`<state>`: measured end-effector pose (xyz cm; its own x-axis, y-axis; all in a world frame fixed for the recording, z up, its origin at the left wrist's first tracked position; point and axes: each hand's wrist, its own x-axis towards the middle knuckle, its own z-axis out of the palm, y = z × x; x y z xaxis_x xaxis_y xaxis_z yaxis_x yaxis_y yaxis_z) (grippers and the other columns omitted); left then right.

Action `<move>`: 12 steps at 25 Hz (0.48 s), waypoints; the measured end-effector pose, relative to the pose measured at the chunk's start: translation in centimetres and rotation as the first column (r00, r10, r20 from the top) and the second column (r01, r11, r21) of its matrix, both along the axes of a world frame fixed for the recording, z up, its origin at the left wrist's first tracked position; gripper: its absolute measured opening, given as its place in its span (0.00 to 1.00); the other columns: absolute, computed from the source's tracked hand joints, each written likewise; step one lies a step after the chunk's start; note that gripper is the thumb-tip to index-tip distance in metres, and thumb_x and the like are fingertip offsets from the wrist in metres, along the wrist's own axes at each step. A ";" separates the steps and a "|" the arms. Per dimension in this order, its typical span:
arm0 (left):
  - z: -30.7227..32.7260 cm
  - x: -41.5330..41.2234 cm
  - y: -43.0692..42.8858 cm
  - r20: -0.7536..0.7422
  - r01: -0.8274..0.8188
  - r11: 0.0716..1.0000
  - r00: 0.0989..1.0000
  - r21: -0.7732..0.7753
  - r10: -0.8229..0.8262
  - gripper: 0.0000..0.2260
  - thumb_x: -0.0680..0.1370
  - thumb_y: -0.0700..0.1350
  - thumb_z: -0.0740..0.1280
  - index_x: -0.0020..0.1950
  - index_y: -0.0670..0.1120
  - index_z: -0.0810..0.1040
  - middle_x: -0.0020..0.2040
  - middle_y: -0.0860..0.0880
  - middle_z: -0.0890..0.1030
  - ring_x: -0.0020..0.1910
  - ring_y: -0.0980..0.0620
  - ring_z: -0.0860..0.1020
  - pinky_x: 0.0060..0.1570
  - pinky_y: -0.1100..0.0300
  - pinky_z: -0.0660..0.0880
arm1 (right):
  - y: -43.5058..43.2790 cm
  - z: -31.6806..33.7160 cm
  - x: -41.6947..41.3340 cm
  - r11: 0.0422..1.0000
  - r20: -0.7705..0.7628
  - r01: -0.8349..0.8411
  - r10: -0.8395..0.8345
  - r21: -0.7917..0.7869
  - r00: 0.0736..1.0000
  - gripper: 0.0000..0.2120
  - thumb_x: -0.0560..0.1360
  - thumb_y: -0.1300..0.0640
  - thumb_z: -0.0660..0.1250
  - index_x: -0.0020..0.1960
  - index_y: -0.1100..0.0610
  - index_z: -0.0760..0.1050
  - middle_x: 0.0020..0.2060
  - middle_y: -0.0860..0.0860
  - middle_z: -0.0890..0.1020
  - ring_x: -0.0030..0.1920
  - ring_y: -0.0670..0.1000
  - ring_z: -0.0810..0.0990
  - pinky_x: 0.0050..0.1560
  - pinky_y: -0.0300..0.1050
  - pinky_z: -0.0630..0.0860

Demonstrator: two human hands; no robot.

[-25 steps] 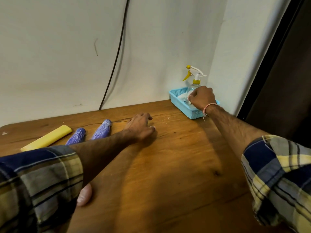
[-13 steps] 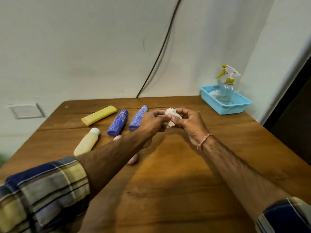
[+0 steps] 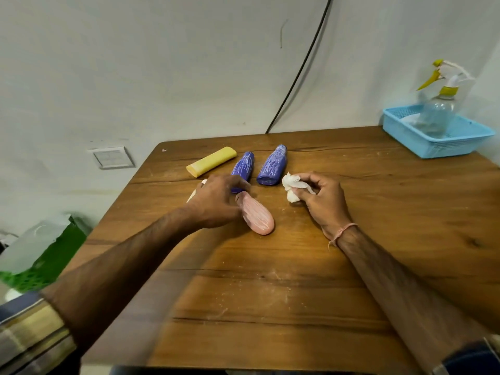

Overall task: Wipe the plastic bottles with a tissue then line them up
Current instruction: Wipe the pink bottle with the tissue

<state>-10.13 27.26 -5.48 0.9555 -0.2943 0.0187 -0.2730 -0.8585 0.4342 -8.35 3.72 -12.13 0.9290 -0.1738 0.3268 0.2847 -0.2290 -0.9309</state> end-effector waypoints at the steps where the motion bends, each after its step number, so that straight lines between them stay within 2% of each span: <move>1: 0.0 -0.2 0.3 -0.012 0.059 0.988 0.998 0.140 -0.057 0.26 0.74 0.46 0.71 0.71 0.57 0.71 0.73 0.53 0.71 0.72 0.50 0.66 0.70 0.43 0.64 | 0.0 -0.1 0.0 1.000 -0.004 -0.011 0.011 0.001 1.000 0.12 0.72 0.67 0.73 0.53 0.57 0.85 0.49 0.49 0.86 0.48 0.48 0.85 0.42 0.40 0.81; 3: -0.5 -0.5 0.4 0.005 0.141 0.930 0.988 0.339 -0.152 0.31 0.76 0.44 0.69 0.76 0.59 0.65 0.76 0.55 0.66 0.74 0.48 0.60 0.70 0.44 0.61 | 0.1 0.0 -0.3 0.998 -0.025 -0.044 0.045 0.034 0.999 0.13 0.73 0.68 0.72 0.55 0.57 0.84 0.50 0.51 0.86 0.48 0.51 0.85 0.39 0.46 0.83; 5: -1.2 -0.5 0.4 0.093 0.135 0.923 0.979 0.360 -0.180 0.29 0.76 0.45 0.71 0.75 0.58 0.67 0.74 0.54 0.68 0.73 0.48 0.62 0.67 0.46 0.63 | 0.2 0.2 -0.7 0.999 -0.007 -0.049 0.049 0.001 0.999 0.12 0.74 0.67 0.72 0.55 0.56 0.84 0.49 0.50 0.86 0.47 0.49 0.85 0.37 0.42 0.81; 8: -2.4 -0.6 0.5 0.178 0.129 0.980 0.972 0.150 -0.155 0.21 0.74 0.50 0.75 0.66 0.54 0.77 0.62 0.51 0.77 0.64 0.49 0.72 0.60 0.53 0.71 | -0.1 0.7 -2.0 0.977 0.098 0.074 -0.055 -0.198 0.994 0.10 0.70 0.65 0.76 0.49 0.54 0.84 0.46 0.46 0.85 0.46 0.42 0.83 0.43 0.32 0.78; 10: -3.3 -1.4 0.3 0.161 0.105 0.994 0.982 -0.008 -0.102 0.17 0.73 0.52 0.76 0.60 0.54 0.80 0.55 0.54 0.77 0.53 0.55 0.76 0.49 0.62 0.72 | -0.3 0.9 -3.0 0.943 0.209 0.153 -0.092 -0.296 0.973 0.10 0.68 0.66 0.76 0.47 0.55 0.83 0.45 0.46 0.84 0.45 0.42 0.81 0.46 0.33 0.76; 12: -4.4 -2.8 -0.2 0.134 0.034 0.983 0.991 -0.182 -0.010 0.15 0.72 0.51 0.77 0.57 0.56 0.80 0.50 0.57 0.79 0.47 0.57 0.77 0.44 0.64 0.73 | -0.1 0.7 -4.1 0.904 0.293 0.195 -0.082 -0.381 0.953 0.11 0.67 0.67 0.76 0.47 0.56 0.84 0.45 0.48 0.83 0.45 0.45 0.80 0.47 0.30 0.74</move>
